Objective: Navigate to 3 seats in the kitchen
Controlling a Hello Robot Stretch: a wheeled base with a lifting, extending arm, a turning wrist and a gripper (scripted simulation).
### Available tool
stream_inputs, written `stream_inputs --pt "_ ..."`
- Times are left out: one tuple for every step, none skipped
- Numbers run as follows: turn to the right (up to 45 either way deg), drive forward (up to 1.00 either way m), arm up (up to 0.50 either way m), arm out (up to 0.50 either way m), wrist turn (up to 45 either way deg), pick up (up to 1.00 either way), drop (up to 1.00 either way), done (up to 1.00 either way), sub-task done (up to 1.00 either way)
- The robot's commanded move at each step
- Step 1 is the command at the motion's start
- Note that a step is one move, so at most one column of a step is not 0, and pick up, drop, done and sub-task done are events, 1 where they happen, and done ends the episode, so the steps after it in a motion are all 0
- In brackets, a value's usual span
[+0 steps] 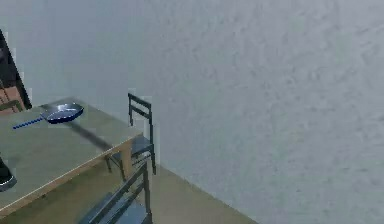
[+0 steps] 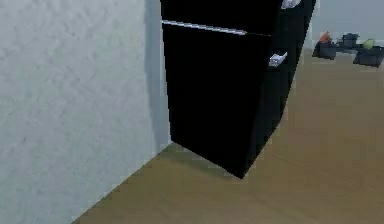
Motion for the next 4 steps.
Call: stream_inputs --pt "33.0 0.0 0.0 0.0 0.0 0.0 0.0 0.0 0.0" --pt "0.0 0.5 0.0 0.0 0.0 0.0 0.0 0.0 0.0" --pt "-45.0 0.0 0.0 0.0 0.0 0.0 0.0 0.0 0.0" --pt "-24.0 0.0 0.0 0.0 0.0 0.0 0.0 0.0 0.0"
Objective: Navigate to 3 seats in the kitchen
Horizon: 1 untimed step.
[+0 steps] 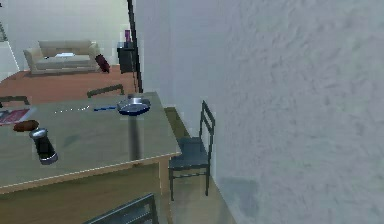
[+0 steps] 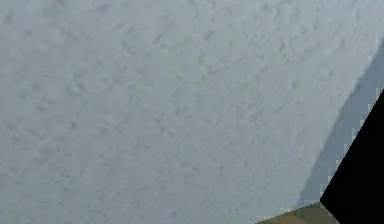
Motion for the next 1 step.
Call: stream_inputs --pt "0.0 0.0 0.0 0.0 0.0 0.0 0.0 1.0 0.0"
